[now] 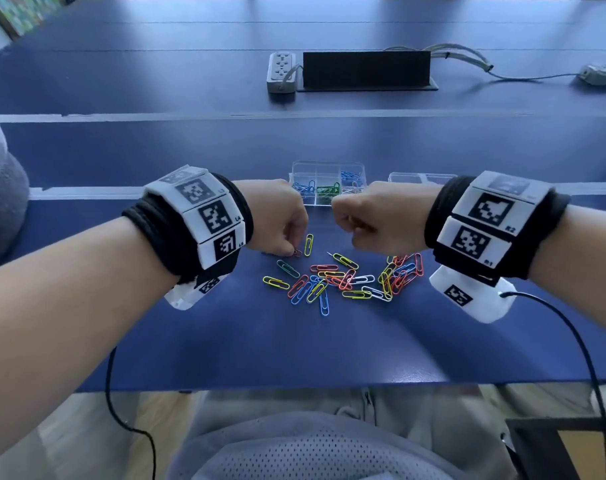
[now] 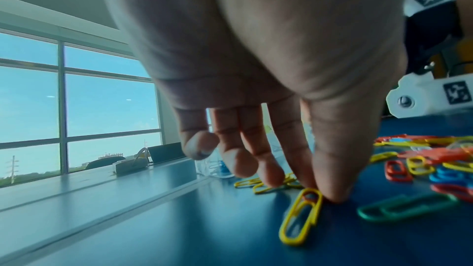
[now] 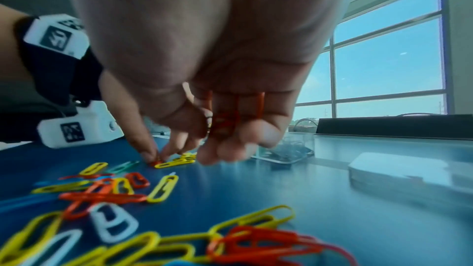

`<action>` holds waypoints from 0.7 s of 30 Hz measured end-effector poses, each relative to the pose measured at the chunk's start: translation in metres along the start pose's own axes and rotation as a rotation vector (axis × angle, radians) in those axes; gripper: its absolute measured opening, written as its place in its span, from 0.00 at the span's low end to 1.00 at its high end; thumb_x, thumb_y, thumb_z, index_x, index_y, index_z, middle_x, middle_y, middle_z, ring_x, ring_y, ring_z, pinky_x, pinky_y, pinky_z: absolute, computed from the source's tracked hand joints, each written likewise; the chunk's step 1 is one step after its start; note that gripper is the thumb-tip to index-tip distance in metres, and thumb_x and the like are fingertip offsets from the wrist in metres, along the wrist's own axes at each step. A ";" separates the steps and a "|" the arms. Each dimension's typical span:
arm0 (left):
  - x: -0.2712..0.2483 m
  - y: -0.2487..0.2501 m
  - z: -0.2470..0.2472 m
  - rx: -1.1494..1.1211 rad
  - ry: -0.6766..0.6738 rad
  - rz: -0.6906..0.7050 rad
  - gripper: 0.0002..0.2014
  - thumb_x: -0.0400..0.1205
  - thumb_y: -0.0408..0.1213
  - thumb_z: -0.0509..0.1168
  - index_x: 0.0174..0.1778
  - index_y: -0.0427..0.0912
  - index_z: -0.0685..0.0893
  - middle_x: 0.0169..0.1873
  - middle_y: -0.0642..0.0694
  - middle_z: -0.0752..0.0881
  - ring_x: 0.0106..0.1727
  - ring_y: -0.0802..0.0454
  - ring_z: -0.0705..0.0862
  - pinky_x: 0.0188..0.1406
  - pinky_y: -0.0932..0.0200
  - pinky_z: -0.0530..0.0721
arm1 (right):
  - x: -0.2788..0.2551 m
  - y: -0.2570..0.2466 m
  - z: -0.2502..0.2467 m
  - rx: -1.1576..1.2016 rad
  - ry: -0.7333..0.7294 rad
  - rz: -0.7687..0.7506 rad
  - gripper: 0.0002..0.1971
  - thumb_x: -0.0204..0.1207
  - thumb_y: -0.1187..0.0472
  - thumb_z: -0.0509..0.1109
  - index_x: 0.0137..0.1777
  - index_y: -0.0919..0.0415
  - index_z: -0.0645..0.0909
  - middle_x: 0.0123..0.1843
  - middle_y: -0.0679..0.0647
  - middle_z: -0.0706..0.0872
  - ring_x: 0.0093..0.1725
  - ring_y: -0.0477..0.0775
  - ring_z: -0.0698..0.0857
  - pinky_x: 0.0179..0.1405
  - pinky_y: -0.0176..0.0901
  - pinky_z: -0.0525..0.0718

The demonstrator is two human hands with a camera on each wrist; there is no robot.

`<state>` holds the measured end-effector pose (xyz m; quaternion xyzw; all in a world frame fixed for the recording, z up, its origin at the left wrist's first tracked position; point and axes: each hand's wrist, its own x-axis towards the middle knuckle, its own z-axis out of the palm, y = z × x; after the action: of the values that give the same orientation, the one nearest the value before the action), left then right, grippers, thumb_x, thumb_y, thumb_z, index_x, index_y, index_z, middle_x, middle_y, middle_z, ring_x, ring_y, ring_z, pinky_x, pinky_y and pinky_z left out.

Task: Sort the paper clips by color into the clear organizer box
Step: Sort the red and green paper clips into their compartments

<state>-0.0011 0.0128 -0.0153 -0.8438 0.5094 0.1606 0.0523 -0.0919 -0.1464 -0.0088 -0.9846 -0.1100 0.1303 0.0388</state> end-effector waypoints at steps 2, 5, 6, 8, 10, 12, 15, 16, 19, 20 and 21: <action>-0.002 0.001 0.003 0.026 0.022 -0.003 0.04 0.71 0.44 0.67 0.37 0.50 0.86 0.44 0.52 0.86 0.48 0.52 0.82 0.50 0.53 0.85 | -0.006 -0.005 0.001 -0.015 0.012 -0.035 0.05 0.78 0.62 0.57 0.43 0.52 0.66 0.27 0.45 0.68 0.34 0.57 0.69 0.30 0.43 0.65; -0.002 0.003 0.008 0.091 0.025 -0.015 0.08 0.70 0.45 0.66 0.39 0.47 0.84 0.45 0.53 0.83 0.47 0.50 0.81 0.47 0.54 0.85 | -0.015 -0.013 0.006 0.003 -0.037 -0.090 0.05 0.78 0.58 0.56 0.47 0.51 0.73 0.28 0.48 0.73 0.36 0.59 0.73 0.33 0.44 0.71; 0.000 0.004 0.008 0.108 0.021 -0.015 0.08 0.70 0.45 0.66 0.39 0.47 0.84 0.45 0.53 0.82 0.46 0.50 0.80 0.46 0.54 0.85 | -0.018 -0.016 0.007 0.003 -0.068 -0.096 0.06 0.77 0.55 0.58 0.49 0.50 0.75 0.31 0.49 0.76 0.37 0.58 0.75 0.35 0.45 0.74; 0.001 0.005 0.008 0.114 0.024 -0.012 0.05 0.71 0.44 0.65 0.37 0.48 0.81 0.43 0.54 0.79 0.44 0.50 0.77 0.44 0.54 0.83 | -0.021 -0.019 0.009 -0.049 -0.139 -0.098 0.09 0.75 0.48 0.62 0.54 0.45 0.77 0.38 0.49 0.82 0.39 0.55 0.76 0.40 0.47 0.80; 0.003 0.006 0.007 0.097 0.047 -0.004 0.02 0.72 0.42 0.63 0.36 0.49 0.80 0.40 0.54 0.75 0.46 0.48 0.79 0.44 0.53 0.83 | -0.021 -0.020 0.009 -0.087 -0.175 -0.091 0.11 0.74 0.47 0.65 0.55 0.43 0.79 0.43 0.47 0.82 0.42 0.53 0.74 0.43 0.48 0.82; 0.004 0.006 0.006 0.058 0.081 0.008 0.03 0.72 0.40 0.63 0.37 0.47 0.80 0.39 0.54 0.75 0.46 0.46 0.80 0.45 0.52 0.83 | -0.018 -0.020 0.009 -0.080 -0.139 -0.091 0.09 0.74 0.50 0.64 0.53 0.44 0.82 0.44 0.48 0.82 0.43 0.53 0.76 0.44 0.49 0.83; 0.003 0.009 0.005 -0.069 0.130 0.016 0.03 0.71 0.38 0.64 0.34 0.44 0.79 0.34 0.51 0.78 0.40 0.47 0.79 0.44 0.53 0.82 | -0.015 -0.017 0.007 -0.027 -0.092 -0.090 0.08 0.73 0.54 0.64 0.47 0.45 0.84 0.38 0.48 0.84 0.40 0.54 0.78 0.43 0.49 0.84; 0.001 0.010 0.004 -0.125 0.143 -0.010 0.03 0.71 0.38 0.65 0.32 0.44 0.78 0.30 0.50 0.79 0.37 0.48 0.78 0.42 0.53 0.83 | -0.015 -0.016 0.007 -0.003 -0.083 -0.085 0.08 0.73 0.55 0.65 0.47 0.47 0.85 0.35 0.47 0.81 0.39 0.53 0.78 0.43 0.47 0.82; -0.002 0.014 0.001 -0.260 0.117 -0.116 0.06 0.67 0.38 0.66 0.28 0.46 0.75 0.25 0.47 0.86 0.27 0.51 0.80 0.35 0.56 0.84 | -0.016 -0.014 0.006 0.119 -0.008 -0.031 0.04 0.72 0.57 0.66 0.40 0.51 0.82 0.27 0.43 0.73 0.33 0.50 0.73 0.36 0.40 0.73; -0.003 0.015 0.001 -0.288 0.095 -0.138 0.06 0.66 0.38 0.66 0.27 0.46 0.74 0.23 0.48 0.86 0.26 0.52 0.81 0.33 0.58 0.83 | -0.017 -0.014 0.005 0.183 0.015 0.019 0.05 0.72 0.57 0.65 0.36 0.52 0.77 0.26 0.44 0.73 0.31 0.49 0.72 0.35 0.41 0.71; -0.003 0.016 0.001 -0.311 0.076 -0.150 0.06 0.66 0.38 0.66 0.27 0.47 0.74 0.21 0.50 0.85 0.25 0.54 0.82 0.31 0.60 0.83 | -0.017 -0.013 0.004 0.252 0.019 0.084 0.07 0.73 0.57 0.63 0.34 0.53 0.73 0.26 0.47 0.72 0.30 0.49 0.71 0.35 0.42 0.70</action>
<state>-0.0170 0.0078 -0.0137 -0.8828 0.4156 0.2012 -0.0863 -0.1117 -0.1376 -0.0071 -0.9769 -0.0509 0.1353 0.1577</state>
